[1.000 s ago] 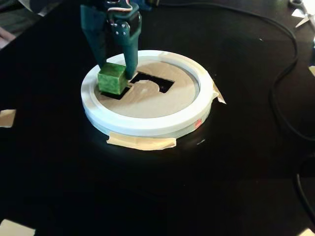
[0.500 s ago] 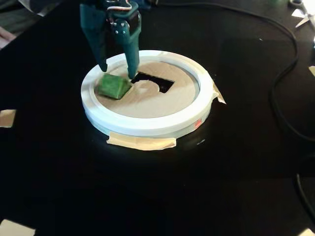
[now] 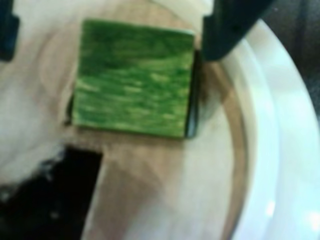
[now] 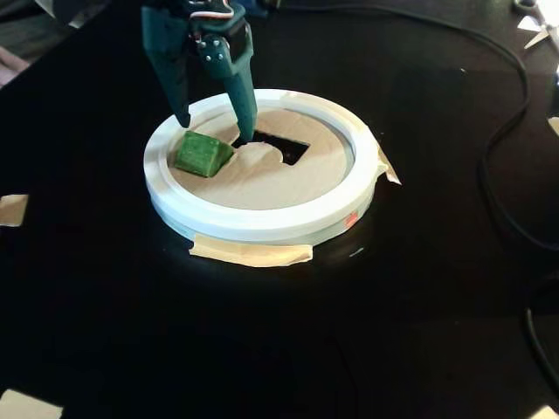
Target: Pick up the square block and drop it in corresponding square shaped hole
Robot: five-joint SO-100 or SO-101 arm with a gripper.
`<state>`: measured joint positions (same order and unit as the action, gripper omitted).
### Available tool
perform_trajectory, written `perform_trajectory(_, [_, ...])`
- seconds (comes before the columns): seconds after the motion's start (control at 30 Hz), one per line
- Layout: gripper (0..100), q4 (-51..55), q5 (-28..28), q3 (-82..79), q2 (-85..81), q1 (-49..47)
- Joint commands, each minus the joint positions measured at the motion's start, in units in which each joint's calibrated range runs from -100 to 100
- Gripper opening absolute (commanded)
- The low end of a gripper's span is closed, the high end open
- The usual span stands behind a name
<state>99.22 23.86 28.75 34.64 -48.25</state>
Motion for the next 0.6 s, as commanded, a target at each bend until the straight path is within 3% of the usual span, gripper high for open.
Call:
perform_trajectory(0.0, [62, 0.8, -0.4, 0.2, -10.5, 3.8])
perform_trajectory(0.57, [62, 0.8, -0.4, -5.1, -10.2, 3.9])
